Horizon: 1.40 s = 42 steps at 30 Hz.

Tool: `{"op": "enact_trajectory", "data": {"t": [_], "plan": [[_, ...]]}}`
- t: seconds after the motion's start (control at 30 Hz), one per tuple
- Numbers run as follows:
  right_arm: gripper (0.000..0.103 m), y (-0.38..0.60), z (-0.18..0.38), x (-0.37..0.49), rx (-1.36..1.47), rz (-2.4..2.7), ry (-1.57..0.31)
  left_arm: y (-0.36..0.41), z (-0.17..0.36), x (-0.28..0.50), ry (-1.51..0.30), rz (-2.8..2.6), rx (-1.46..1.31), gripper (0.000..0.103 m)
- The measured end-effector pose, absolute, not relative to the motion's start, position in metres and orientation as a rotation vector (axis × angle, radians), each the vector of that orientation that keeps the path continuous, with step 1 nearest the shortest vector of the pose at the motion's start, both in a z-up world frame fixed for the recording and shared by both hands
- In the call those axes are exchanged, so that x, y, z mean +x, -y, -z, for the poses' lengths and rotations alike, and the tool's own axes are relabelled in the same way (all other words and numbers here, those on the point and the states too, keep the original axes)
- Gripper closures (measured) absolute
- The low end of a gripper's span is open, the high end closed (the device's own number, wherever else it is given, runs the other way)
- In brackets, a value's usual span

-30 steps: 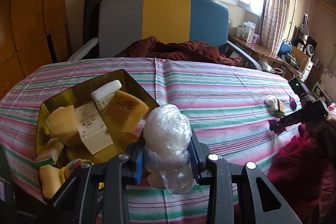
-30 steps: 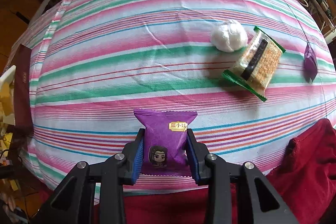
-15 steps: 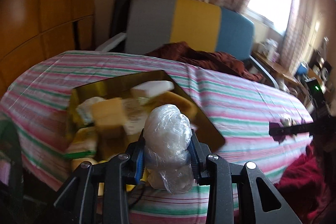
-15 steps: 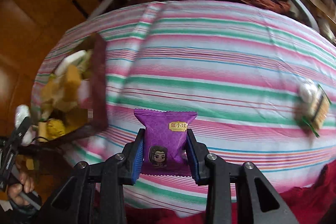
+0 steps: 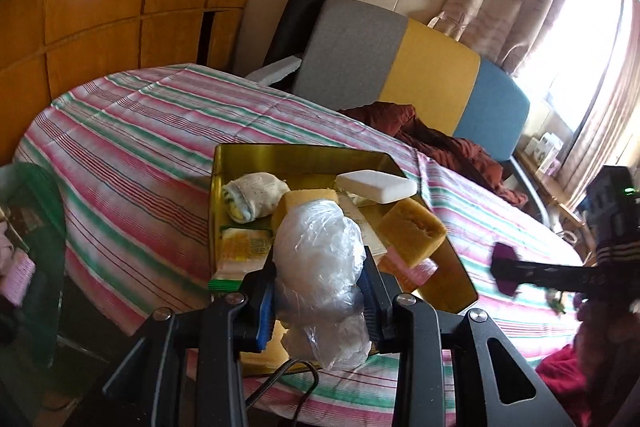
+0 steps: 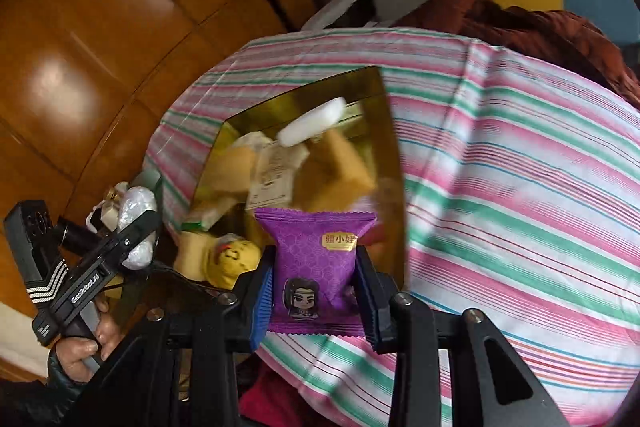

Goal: Organize objects
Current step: 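Carry the cotton ball and purple packet to the gold tray and release both, then withdraw both tools from the tray toward the cracker bar and cotton ball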

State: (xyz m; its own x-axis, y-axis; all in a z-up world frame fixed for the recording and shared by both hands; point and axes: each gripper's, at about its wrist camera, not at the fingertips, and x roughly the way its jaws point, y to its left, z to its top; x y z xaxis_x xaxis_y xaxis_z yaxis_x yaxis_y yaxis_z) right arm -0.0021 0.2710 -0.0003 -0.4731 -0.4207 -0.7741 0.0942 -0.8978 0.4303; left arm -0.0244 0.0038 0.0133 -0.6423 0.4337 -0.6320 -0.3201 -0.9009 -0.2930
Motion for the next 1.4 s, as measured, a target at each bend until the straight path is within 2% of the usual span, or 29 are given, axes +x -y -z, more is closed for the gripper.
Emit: {"op": "enact_trajectory", "data": {"t": [0.03, 0.33, 0.4, 0.47, 0.77, 0.83, 0.9, 0.97, 1.4], "plan": [[0.067, -0.267, 0.002, -0.004, 1.407, 2.409, 0.478, -0.005, -0.014, -0.025, 0.218, -2.505, -1.019, 0.067], [0.065, -0.267, 0.024, -0.015, 1.461, 2.400, 0.500, -0.035, -0.016, -0.035, 0.222, -2.426, -1.025, 0.067], [0.057, -0.275, 0.030, -0.018, 1.479, 2.408, 0.543, -0.046, -0.015, -0.038, 0.207, -2.405, -1.028, 0.066], [0.053, -0.283, 0.033, -0.018, 1.485, 2.419, 0.588, -0.056, -0.011, -0.040, 0.190, -2.396, -1.037, 0.060], [0.053, -0.297, 0.037, -0.007, 1.491, 2.481, 0.638, -0.078, 0.001, -0.035, 0.072, -2.408, -1.061, 0.060], [0.053, -0.297, 0.036, -0.004, 1.491, 2.506, 0.631, -0.079, 0.001, -0.031, 0.031, -2.438, -1.049, 0.059], [0.052, -0.297, 0.035, -0.001, 1.487, 2.532, 0.617, -0.078, -0.001, -0.028, 0.005, -2.462, -1.036, 0.051], [0.051, -0.296, 0.034, 0.001, 1.486, 2.568, 0.622, -0.077, -0.002, -0.025, -0.021, -2.486, -1.017, 0.048], [0.049, -0.276, 0.022, 0.014, 1.431, 2.738, 0.426, -0.072, 0.000, -0.011, -0.095, -2.540, -1.016, 0.044]]}}
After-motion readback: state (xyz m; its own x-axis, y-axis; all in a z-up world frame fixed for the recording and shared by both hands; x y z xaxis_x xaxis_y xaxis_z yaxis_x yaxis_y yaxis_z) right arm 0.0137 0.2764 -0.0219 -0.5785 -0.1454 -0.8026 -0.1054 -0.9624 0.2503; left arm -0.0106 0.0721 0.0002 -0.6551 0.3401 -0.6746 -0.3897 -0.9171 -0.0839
